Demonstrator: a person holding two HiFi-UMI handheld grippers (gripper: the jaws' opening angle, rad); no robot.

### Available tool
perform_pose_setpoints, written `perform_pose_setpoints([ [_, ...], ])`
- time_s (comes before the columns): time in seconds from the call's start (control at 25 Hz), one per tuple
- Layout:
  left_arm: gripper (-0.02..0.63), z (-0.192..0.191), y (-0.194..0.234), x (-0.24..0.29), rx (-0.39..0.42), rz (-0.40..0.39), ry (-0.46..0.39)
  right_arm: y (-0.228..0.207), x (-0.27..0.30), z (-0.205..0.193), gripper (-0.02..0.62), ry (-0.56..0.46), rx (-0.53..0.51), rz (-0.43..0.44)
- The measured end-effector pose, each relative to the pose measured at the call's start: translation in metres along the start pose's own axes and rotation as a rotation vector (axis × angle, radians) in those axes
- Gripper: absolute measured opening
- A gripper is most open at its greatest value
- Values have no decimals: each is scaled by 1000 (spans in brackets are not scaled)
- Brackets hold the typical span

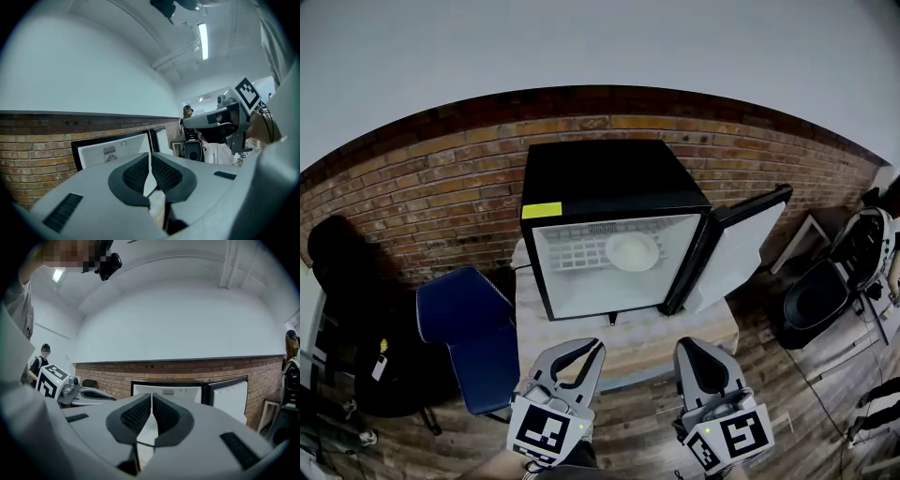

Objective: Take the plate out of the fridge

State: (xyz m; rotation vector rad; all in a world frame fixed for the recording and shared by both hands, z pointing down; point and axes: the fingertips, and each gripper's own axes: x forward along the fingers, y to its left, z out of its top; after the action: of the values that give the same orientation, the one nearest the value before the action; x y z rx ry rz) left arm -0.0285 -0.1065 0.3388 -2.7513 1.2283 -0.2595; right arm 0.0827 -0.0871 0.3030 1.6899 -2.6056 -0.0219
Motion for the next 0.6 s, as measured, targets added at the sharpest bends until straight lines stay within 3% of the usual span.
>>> perform_pose_setpoints([
  [0.32,29,-6,66,49,24,-42,-3,-16,76,2,32,19,9,-37],
  [0.6,29,-6,99,78,7,-72,-23,-27,115,1,32,32,9,-81],
])
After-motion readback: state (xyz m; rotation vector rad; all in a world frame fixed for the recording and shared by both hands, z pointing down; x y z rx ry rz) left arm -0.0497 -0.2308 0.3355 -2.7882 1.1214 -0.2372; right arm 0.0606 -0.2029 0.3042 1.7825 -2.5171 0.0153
